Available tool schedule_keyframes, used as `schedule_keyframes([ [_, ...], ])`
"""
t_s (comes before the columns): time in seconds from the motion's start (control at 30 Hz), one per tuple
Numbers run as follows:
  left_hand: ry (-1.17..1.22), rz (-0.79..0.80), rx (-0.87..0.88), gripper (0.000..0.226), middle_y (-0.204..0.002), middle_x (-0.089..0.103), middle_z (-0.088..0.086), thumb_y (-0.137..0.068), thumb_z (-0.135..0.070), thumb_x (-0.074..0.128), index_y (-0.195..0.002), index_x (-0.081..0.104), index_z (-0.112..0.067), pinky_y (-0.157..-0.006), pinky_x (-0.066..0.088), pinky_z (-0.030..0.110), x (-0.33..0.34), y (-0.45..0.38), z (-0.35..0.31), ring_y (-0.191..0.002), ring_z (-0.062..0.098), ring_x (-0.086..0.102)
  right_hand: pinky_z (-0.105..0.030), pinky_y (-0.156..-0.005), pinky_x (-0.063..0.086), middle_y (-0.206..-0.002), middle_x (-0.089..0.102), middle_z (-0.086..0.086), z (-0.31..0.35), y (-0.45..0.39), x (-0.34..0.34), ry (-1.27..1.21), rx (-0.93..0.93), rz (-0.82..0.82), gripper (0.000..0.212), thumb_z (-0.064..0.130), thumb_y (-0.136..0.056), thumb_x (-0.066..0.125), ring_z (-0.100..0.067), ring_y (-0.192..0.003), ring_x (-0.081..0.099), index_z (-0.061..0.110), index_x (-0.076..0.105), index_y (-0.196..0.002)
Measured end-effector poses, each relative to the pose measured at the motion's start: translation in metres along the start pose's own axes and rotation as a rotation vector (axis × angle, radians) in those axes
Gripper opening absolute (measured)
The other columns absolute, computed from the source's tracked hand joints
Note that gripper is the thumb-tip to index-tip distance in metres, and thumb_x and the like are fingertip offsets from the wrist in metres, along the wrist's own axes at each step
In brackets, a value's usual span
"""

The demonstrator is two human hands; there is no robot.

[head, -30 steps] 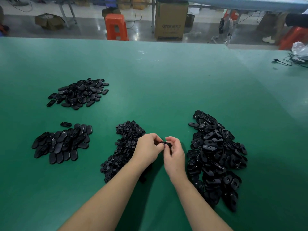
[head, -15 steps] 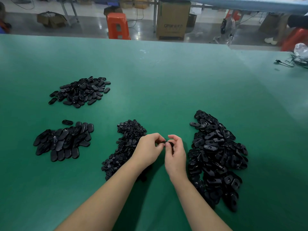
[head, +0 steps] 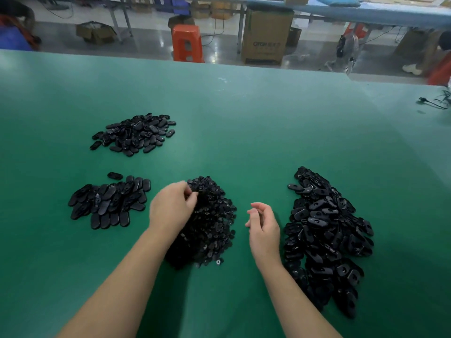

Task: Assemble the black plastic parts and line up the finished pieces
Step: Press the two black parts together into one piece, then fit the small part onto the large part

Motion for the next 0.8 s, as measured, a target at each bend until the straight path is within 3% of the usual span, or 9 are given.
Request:
schedule_keyframes([
  [0.1, -0.033, -0.093, -0.129, 0.023, -0.063, 0.059, -0.011, -0.094, -0.037, 0.067, -0.080, 0.067, -0.020, -0.046, 0.037, 0.022, -0.028, -0.013, 0.063, -0.055, 0.009, 0.056, -0.015, -0.063, 0.045, -0.090, 0.068, 0.005, 0.002, 0.001, 0.001, 0.022, -0.004, 0.002, 0.013, 0.027, -0.105, 0.050, 0.002, -0.071, 0.062, 0.032, 0.061, -0.105],
  [0.23, -0.110, -0.226, -0.294, 0.025, -0.059, 0.051, -0.007, -0.092, -0.040, 0.068, -0.077, 0.065, -0.020, -0.050, 0.034, 0.026, -0.063, -0.021, 0.130, -0.060, 0.023, 0.052, -0.018, -0.063, 0.045, -0.083, 0.067, 0.005, 0.003, 0.001, 0.001, 0.028, 0.001, 0.001, 0.014, 0.026, -0.105, 0.050, 0.001, -0.067, 0.059, 0.032, 0.062, -0.101],
  [0.37, -0.128, -0.207, -0.384, 0.027, -0.059, 0.048, -0.007, -0.091, -0.041, 0.071, -0.078, 0.065, -0.018, -0.053, 0.035, 0.029, -0.069, -0.020, 0.166, -0.062, 0.025, 0.050, -0.015, -0.058, 0.043, -0.083, 0.067, 0.006, 0.003, 0.002, 0.001, 0.042, 0.001, 0.001, 0.015, 0.027, -0.104, 0.050, 0.001, -0.065, 0.058, 0.034, 0.062, -0.099],
  [0.5, -0.085, -0.230, -0.255, 0.023, -0.077, 0.067, 0.002, -0.094, -0.039, 0.068, -0.091, 0.072, -0.016, -0.054, 0.041, 0.030, -0.063, -0.018, 0.143, -0.068, 0.023, 0.053, -0.020, -0.058, 0.045, -0.082, 0.067, 0.004, 0.006, 0.002, 0.001, 0.071, -0.010, -0.003, 0.015, 0.026, -0.104, 0.051, -0.002, -0.063, 0.057, 0.034, 0.062, -0.097],
  [0.63, 0.053, -0.122, -0.003, 0.018, -0.083, 0.066, -0.006, -0.097, -0.032, 0.064, -0.098, 0.074, -0.017, -0.055, 0.047, 0.029, -0.029, -0.012, 0.086, -0.070, 0.015, 0.059, -0.023, -0.057, 0.047, -0.080, 0.067, 0.003, 0.007, 0.003, 0.001, 0.114, -0.024, -0.006, 0.016, 0.026, -0.104, 0.051, -0.003, -0.062, 0.056, 0.035, 0.061, -0.095],
  [0.73, 0.096, -0.075, 0.017, 0.019, -0.090, 0.069, -0.004, -0.100, -0.032, 0.060, -0.105, 0.074, -0.019, -0.061, 0.054, 0.035, -0.003, -0.006, 0.072, -0.075, 0.016, 0.061, -0.027, -0.061, 0.050, -0.081, 0.067, 0.004, 0.009, 0.003, 0.002, 0.140, -0.036, -0.009, 0.017, 0.025, -0.104, 0.052, -0.007, -0.067, 0.060, 0.035, 0.061, -0.093],
  [0.8, 0.113, -0.055, 0.008, 0.020, -0.087, 0.066, -0.005, -0.100, -0.030, 0.059, -0.108, 0.074, -0.020, -0.058, 0.049, 0.031, 0.011, -0.004, 0.070, -0.072, 0.016, 0.058, -0.030, -0.062, 0.051, -0.081, 0.068, 0.005, 0.009, 0.003, 0.002, 0.156, -0.037, -0.011, 0.018, 0.024, -0.103, 0.052, -0.012, -0.069, 0.062, 0.035, 0.061, -0.092],
])
Point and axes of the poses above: each hand's wrist, its own y-axis away from the middle knuckle, its own x-axis out of the palm, z = x × y, the point moved 10 cm from there along -y, towards the middle knuckle
